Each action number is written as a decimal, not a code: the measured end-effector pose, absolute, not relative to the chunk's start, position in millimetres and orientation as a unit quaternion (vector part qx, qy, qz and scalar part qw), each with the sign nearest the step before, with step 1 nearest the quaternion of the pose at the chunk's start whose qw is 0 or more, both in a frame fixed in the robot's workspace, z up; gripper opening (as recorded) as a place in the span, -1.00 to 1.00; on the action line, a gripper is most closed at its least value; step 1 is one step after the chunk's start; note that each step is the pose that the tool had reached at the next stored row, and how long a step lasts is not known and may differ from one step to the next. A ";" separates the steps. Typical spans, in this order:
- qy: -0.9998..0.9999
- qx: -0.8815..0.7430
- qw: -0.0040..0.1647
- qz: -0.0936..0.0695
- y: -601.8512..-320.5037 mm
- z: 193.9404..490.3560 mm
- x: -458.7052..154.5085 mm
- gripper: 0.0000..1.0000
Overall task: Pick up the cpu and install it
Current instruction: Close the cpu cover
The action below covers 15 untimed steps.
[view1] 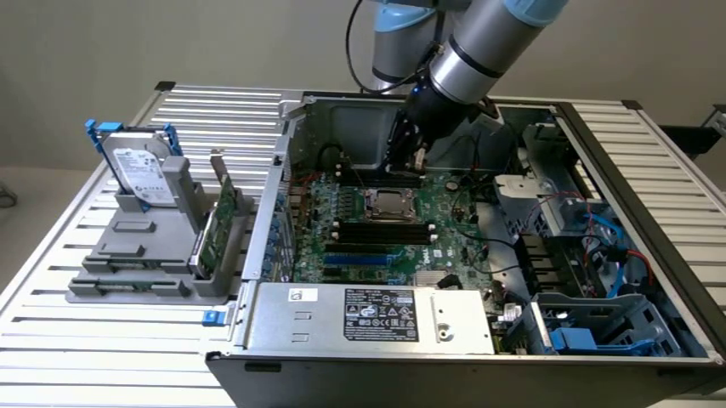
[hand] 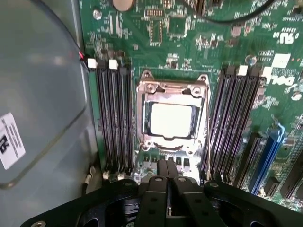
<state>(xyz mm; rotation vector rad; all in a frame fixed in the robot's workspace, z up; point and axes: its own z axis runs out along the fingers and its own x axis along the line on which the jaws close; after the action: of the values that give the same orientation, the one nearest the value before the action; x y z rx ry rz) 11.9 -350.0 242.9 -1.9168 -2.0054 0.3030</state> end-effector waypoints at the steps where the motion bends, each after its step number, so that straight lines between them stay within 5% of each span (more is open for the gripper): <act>1: -0.707 -0.676 0.175 0.107 -350.0 242.6 7.4 -0.79; 15: -0.708 -0.677 0.170 0.106 -353.7 236.5 -20.1 -0.79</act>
<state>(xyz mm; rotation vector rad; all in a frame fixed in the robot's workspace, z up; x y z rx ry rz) -20.1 -353.7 236.5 -1.9249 -2.0119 0.3022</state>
